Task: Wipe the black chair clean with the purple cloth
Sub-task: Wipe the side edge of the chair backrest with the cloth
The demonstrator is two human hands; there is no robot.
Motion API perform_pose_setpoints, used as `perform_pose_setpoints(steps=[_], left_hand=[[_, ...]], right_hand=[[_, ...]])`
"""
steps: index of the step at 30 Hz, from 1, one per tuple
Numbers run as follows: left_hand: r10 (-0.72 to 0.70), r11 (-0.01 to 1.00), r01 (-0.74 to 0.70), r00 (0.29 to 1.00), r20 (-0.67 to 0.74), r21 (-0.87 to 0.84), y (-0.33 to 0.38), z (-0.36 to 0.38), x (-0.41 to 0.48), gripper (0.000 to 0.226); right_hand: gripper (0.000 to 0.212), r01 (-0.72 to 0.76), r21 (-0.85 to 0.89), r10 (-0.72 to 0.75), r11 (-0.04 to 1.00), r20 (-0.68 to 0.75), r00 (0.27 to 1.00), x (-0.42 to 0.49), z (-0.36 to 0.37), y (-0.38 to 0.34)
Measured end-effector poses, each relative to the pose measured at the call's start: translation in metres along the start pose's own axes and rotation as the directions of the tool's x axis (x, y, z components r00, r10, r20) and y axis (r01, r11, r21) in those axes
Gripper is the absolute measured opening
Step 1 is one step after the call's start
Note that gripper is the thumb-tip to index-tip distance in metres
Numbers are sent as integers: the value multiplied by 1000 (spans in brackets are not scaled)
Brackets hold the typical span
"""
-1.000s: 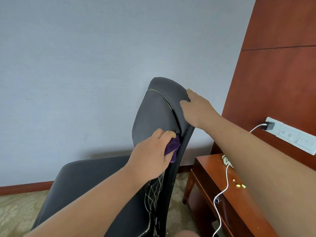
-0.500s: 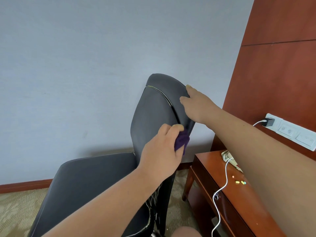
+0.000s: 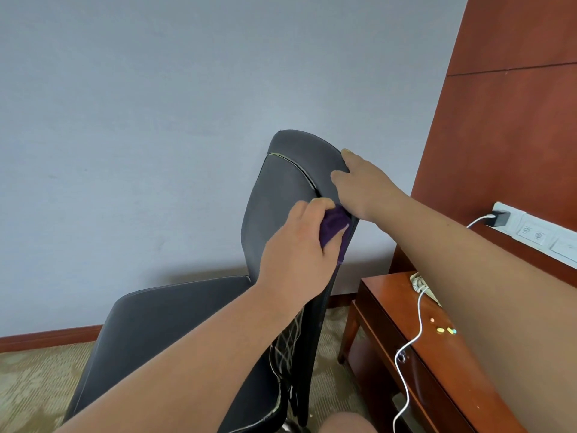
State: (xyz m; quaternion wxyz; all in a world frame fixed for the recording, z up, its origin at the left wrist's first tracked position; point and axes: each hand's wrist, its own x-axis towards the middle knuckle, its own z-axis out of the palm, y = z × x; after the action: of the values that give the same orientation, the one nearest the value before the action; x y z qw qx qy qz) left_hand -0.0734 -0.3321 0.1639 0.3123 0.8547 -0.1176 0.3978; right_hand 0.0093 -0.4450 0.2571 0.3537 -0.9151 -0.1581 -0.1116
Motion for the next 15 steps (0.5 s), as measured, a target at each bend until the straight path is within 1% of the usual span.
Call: perform_pose_setpoints(steps=[1,2,4,5,6,8,9,12,14,15], left_hand=[[11,999,-11,1000,14,30,-2,2,0,28],[13,998,-15,999,35,62,-7,4,-3,30],[-3,992,-8,997,83,128,-22,7,-14,31],[-16,987,-2,994,110,158,-31,7,-20,31],[-28,983,3,990,135,182,-38,7,-26,32],[-44,980,10,985,166,198,-49,5,-33,33],[-56,981,22,983,176,191,-52,3,-34,33],[-85,989,60,978,189,133,-54,-3,-30,29],[-82,995,73,984,156,67,-49,-7,-24,24],[-78,997,76,990,121,19,-45,-7,-21,21]], right_hand=[[24,-18,6,18,1000,7,1000,0,0,2],[26,-22,18,21,1000,9,1000,-1,0,2],[51,-25,20,24,999,24,999,-3,-2,3],[56,-29,9,28,1000,26,999,-3,-2,4],[54,-17,7,17,1000,20,1000,-4,-2,3],[38,1,5,-1,1000,13,1000,-2,0,2],[42,-4,3,4,1000,14,1000,0,1,2],[36,-10,16,10,1000,10,1000,-3,1,0],[44,-23,27,22,999,20,1000,-4,0,-1],[42,-22,36,22,999,22,1000,-5,1,-1]])
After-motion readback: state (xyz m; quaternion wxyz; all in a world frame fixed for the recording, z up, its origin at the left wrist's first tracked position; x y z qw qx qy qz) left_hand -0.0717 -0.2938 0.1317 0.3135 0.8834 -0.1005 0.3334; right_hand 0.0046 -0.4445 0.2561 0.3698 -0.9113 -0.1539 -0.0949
